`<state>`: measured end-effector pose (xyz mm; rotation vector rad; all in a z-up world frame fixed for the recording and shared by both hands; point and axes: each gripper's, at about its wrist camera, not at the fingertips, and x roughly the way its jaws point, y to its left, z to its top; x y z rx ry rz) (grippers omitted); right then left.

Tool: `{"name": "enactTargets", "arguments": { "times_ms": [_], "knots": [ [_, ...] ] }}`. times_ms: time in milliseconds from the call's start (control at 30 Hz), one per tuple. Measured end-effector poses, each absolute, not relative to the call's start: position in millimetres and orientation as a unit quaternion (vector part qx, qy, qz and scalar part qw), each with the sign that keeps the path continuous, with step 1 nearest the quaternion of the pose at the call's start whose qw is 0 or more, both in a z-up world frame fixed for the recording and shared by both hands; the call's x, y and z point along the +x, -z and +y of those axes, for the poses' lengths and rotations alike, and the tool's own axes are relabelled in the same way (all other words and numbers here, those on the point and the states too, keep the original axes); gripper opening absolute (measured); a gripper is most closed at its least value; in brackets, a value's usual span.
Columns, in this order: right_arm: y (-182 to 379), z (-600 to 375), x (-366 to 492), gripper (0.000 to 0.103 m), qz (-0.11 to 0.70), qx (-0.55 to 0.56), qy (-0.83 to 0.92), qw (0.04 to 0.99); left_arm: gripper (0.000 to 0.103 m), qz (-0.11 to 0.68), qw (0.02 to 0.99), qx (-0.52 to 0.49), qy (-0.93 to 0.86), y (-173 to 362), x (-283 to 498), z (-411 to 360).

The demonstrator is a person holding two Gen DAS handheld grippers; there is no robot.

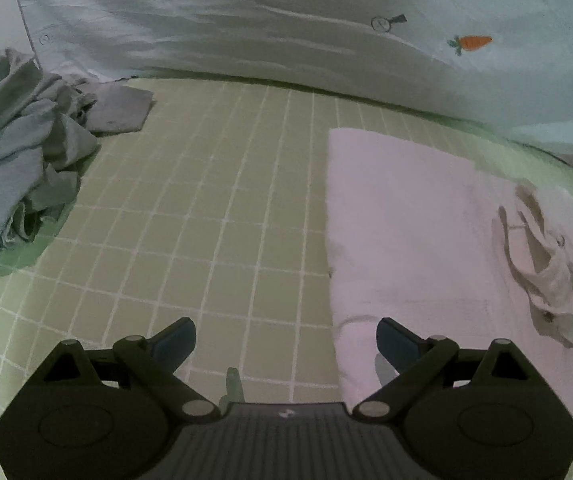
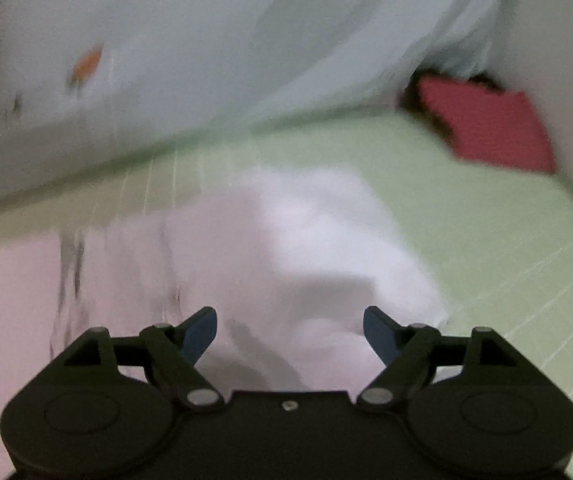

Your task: Fold clothes

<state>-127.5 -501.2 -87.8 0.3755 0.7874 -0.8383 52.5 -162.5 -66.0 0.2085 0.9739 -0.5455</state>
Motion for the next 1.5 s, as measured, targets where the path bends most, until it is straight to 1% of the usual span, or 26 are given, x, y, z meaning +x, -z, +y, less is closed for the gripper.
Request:
{"name": "enactTargets", "arguments": {
  "times_ms": [100,200,233,367,433,467,800,1033,1133,1200,1267,1300,1367,1400,1433,1467,1500],
  "knots": [
    [115.9,-477.7,-127.5,0.087,0.415,0.171,0.352,0.821,0.097,0.471,0.841,0.094,0.250,69.8,49.0,-164.3],
    [121.9,-455.5,-126.6,0.089,0.436,0.087,0.329,0.833,0.097,0.477,0.840,0.091,0.241,72.9,45.7,-165.4],
    [120.7,-454.2,-125.8,0.089,0.442,0.077,0.323,0.833,0.097,0.480,0.840,0.089,0.239,73.9,45.3,-166.0],
    [105.8,-458.0,-135.1,0.091,0.428,0.102,0.324,0.838,0.097,0.491,0.836,0.075,0.232,78.4,47.8,-170.0],
    [95.8,-457.5,-144.9,0.101,0.411,0.112,0.326,0.844,0.097,0.495,0.833,0.072,0.236,81.2,50.3,-175.1],
    [92.0,-458.0,-150.8,0.103,0.404,0.114,0.329,0.846,0.097,0.497,0.831,0.071,0.239,82.7,51.7,-178.0],
    [89.3,-465.9,-195.8,0.103,0.378,0.145,0.359,0.841,0.097,0.520,0.814,0.086,0.244,100.9,61.8,-204.3],
    [89.5,-474.2,-206.8,0.103,0.378,0.148,0.390,0.826,0.097,0.546,0.797,0.054,0.251,110.5,71.2,-211.2],
    [87.3,-477.4,-210.4,0.103,0.369,0.151,0.396,0.827,0.093,0.551,0.795,0.045,0.249,113.6,71.1,-214.2],
    [87.1,-479.6,-212.4,0.103,0.365,0.155,0.397,0.828,0.085,0.550,0.795,0.039,0.250,114.5,70.0,-216.5],
    [87.7,-481.6,-214.2,0.103,0.365,0.157,0.394,0.829,0.058,0.549,0.793,0.020,0.262,112.6,68.0,-217.5],
    [87.9,-482.5,-215.0,0.103,0.365,0.158,0.392,0.829,0.056,0.549,0.794,0.014,0.261,111.5,67.0,-217.6],
    [87.7,-484.6,-216.9,0.103,0.364,0.160,0.389,0.831,0.036,0.545,0.800,0.011,0.250,108.4,64.5,-217.2],
    [88.0,-486.0,-218.9,0.103,0.364,0.160,0.389,0.831,0.031,0.540,0.803,0.008,0.253,103.7,62.2,-218.0],
    [88.2,-487.5,-220.9,0.103,0.365,0.160,0.388,0.831,0.023,0.532,0.806,0.004,0.261,96.1,58.7,-220.2],
    [88.5,-488.9,-222.9,0.103,0.365,0.161,0.388,0.831,0.020,0.524,0.808,0.000,0.268,88.6,55.3,-222.5],
    [88.8,-490.3,-225.0,0.103,0.365,0.161,0.387,0.831,0.018,0.516,0.811,-0.003,0.275,81.1,51.8,-224.8]
  ]
}}
